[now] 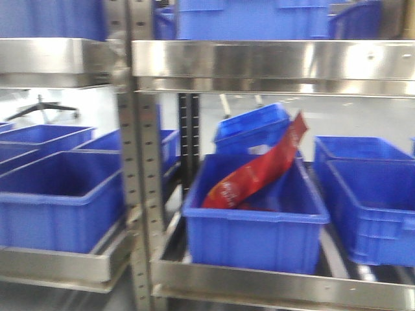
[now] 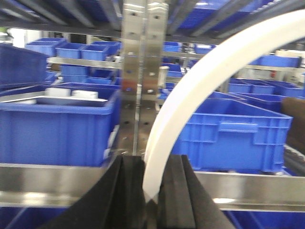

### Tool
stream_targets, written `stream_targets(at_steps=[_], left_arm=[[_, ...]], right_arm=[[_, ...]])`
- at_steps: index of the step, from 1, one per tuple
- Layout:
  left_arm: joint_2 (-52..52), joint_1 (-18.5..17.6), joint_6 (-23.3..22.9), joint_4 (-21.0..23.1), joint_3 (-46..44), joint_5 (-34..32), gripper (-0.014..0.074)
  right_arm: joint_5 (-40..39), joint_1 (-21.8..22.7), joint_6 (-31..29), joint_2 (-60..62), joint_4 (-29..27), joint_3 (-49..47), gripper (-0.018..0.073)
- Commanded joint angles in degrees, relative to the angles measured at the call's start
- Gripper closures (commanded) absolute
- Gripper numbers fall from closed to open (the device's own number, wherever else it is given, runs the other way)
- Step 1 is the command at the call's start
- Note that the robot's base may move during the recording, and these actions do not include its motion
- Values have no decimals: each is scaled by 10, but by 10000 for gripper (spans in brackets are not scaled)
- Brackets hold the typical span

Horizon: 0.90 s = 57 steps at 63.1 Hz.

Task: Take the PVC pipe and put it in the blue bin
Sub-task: 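Approach the shelf and bring both held pipes over the blue bins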

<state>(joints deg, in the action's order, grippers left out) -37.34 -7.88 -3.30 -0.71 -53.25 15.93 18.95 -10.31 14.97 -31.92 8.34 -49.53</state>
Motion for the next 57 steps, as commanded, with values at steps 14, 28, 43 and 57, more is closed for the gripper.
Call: stream_targets(at_steps=[14, 28, 43, 57], left_arm=[[2, 2, -4, 2, -2, -16, 707], [2, 2, -4, 2, -2, -16, 707], [2, 2, -4, 2, -2, -16, 707], [2, 2, -4, 2, -2, -16, 707]], right_arm=[[-14, -1, -1, 2, 3, -4, 727], [-14, -1, -1, 2, 3, -4, 727], [-14, -1, -1, 2, 3, -4, 727], [-14, -1, -1, 2, 3, -4, 727]])
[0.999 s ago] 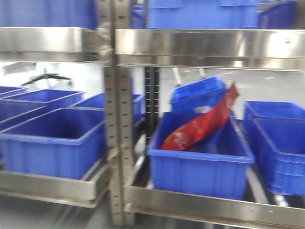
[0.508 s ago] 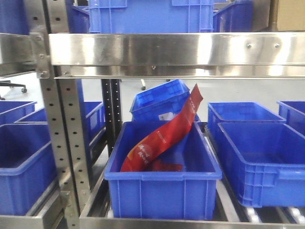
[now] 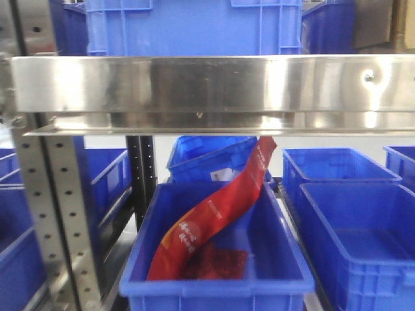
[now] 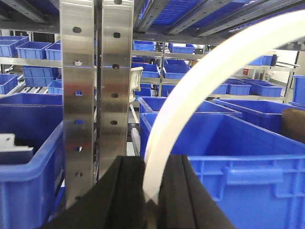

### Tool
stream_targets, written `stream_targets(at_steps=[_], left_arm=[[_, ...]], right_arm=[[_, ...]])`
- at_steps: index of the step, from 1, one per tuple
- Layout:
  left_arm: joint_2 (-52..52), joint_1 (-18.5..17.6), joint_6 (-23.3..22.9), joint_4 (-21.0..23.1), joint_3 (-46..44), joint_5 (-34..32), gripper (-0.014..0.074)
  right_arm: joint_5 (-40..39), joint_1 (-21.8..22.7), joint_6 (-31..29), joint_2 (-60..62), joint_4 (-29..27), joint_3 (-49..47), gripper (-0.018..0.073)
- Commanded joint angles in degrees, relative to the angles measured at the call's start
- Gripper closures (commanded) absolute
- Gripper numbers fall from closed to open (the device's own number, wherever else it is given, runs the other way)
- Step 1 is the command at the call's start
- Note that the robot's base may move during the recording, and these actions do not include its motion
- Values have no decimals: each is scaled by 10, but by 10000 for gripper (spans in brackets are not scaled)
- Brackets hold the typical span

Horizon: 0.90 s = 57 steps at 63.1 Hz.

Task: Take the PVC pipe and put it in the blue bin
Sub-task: 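Approach the shelf and bring both held pipes over the blue bins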

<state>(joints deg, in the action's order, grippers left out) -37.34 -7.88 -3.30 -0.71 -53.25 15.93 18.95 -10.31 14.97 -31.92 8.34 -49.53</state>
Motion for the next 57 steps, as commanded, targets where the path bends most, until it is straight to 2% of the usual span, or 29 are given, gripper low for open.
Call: stream_targets(at_steps=[1, 57], left_arm=[[2, 2, -4, 2, -2, -16, 707], [2, 2, -4, 2, -2, -20, 707]], right_arm=[[-14, -1, -1, 2, 3, -4, 727], [-14, -1, -1, 2, 3, -4, 727]])
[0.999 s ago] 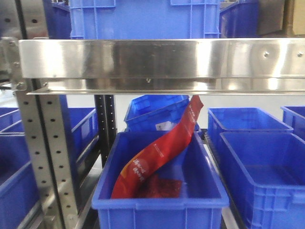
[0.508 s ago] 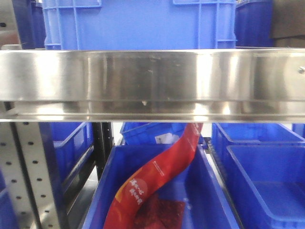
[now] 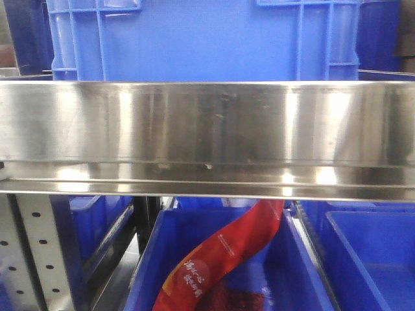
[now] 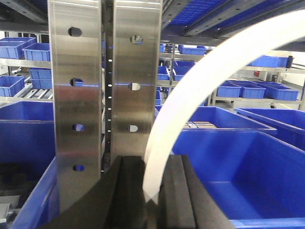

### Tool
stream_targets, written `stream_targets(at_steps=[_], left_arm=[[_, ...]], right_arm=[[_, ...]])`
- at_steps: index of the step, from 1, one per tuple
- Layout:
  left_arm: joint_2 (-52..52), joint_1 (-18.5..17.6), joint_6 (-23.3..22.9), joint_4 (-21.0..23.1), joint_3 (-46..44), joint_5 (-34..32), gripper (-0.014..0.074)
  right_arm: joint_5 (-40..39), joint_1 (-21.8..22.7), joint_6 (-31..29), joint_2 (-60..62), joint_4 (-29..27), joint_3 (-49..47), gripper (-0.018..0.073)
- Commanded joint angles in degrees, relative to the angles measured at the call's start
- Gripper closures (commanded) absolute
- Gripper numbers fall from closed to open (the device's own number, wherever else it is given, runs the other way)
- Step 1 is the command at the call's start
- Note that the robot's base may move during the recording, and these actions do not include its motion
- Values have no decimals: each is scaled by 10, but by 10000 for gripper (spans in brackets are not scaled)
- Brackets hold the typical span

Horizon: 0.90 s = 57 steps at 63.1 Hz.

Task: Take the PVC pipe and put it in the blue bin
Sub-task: 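Approach the shelf and bring both held pipes over the blue bins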

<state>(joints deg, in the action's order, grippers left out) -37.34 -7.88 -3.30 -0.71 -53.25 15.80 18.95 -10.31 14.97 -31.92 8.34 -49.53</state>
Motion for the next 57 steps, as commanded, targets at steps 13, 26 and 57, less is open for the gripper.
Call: stream_targets(at_steps=[13, 26, 57], left_arm=[[2, 2, -4, 2, -2, -19, 707], [2, 2, -4, 2, -2, -19, 707], [2, 2, -4, 2, -2, -19, 707]], right_arm=[[-14, -1, -1, 2, 3, -4, 727], [-14, -1, -1, 2, 3, -4, 727], [-14, -1, -1, 2, 3, -4, 727]])
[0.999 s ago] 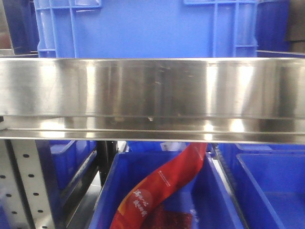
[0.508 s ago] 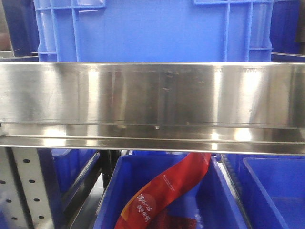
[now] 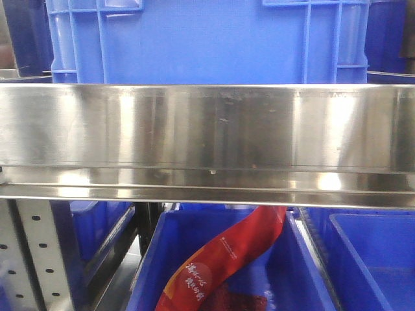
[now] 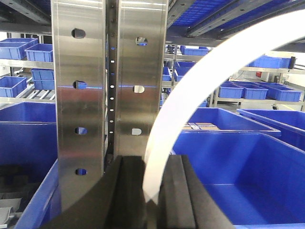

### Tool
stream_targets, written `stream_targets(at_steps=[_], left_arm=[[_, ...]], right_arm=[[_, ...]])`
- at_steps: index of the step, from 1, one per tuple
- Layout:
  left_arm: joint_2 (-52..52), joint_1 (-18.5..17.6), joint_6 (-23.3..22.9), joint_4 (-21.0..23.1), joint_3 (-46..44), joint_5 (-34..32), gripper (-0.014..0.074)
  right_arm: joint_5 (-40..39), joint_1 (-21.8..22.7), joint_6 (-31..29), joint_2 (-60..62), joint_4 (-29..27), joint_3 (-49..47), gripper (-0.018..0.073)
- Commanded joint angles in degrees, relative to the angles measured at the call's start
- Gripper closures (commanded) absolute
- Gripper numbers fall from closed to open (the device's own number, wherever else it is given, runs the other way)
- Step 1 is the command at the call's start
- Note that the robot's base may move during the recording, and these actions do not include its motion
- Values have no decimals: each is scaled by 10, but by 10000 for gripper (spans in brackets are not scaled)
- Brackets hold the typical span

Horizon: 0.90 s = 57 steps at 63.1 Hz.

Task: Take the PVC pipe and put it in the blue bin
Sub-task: 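Approach the shelf and bring both held pipes over the blue bins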

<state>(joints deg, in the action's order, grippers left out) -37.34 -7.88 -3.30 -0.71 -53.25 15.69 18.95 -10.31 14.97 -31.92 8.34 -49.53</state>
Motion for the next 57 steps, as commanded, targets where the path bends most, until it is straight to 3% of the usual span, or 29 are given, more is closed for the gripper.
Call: stream_targets(at_steps=[1, 27, 50, 57], left_arm=[[2, 2, -4, 2, -2, -17, 707], [2, 2, -4, 2, -2, -13, 707], [-12, 2, 33, 2, -19, 37, 707], [-31, 1, 46, 7, -40, 68, 707]], right_arm=[[-14, -1, -1, 2, 3, -4, 727], [11, -1, -1, -1, 0, -5, 727], [212, -1, -1, -54, -4, -111, 723], [219, -1, -74, -62, -59, -124, 721]])
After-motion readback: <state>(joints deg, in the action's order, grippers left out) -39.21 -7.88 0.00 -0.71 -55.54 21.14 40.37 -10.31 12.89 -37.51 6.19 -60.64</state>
